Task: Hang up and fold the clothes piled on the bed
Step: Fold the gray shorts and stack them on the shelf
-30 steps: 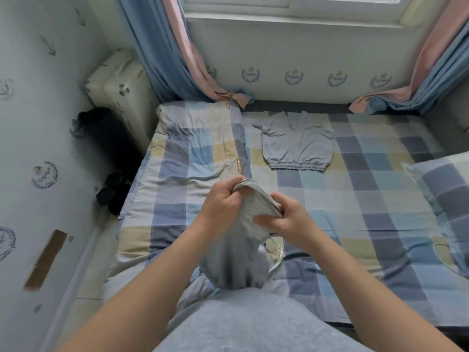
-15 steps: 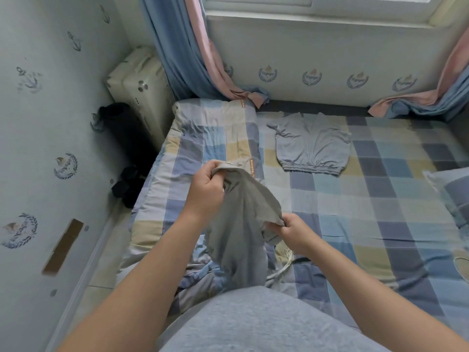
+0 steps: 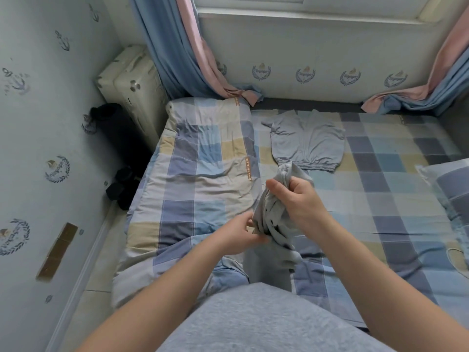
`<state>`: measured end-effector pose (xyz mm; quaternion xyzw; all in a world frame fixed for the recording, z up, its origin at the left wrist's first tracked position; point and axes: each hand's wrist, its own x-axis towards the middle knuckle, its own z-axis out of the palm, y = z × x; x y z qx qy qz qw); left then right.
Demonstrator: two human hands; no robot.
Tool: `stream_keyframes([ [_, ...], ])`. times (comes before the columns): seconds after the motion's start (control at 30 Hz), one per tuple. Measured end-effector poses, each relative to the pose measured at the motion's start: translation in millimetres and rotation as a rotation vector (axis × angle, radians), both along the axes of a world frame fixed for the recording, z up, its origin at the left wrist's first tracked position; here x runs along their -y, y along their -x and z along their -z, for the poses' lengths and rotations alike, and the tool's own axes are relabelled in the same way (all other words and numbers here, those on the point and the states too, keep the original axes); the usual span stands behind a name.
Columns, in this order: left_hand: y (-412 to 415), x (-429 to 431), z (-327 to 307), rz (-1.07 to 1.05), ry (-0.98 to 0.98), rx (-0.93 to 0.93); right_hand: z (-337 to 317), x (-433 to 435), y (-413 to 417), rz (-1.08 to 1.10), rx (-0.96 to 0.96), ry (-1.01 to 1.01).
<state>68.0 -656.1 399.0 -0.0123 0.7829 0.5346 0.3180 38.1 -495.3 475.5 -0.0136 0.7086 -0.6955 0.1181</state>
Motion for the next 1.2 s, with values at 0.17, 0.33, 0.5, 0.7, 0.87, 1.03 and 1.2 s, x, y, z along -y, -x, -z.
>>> stream_keyframes([
  [0.17, 3, -8, 11, -0.035, 0.085, -0.166, -21, -7, 3, 0.053, 0.004, 0.129],
  [0.33, 5, -8, 10, -0.119, 0.123, -0.282, -6, -22, 10, 0.157, 0.071, 0.081],
  [0.5, 7, 2, 1, -0.335, -0.049, -0.296, 24, -28, 5, 0.077, 0.140, -0.174],
  [0.7, 11, 8, -23, -0.522, -0.229, -0.295, 50, -13, -21, -0.190, 0.122, -0.389],
  [0.87, 11, 10, -40, -0.575, -0.308, -0.326, 77, 13, -44, -0.337, 0.173, -0.433],
  [1.03, 8, 20, -42, -0.564, -0.390, -0.229, 75, 17, -33, -0.111, 0.098, -0.291],
  [1.2, -8, 32, -31, -0.357, -0.168, -0.148, 51, 5, -15, 0.004, 0.132, -0.247],
])
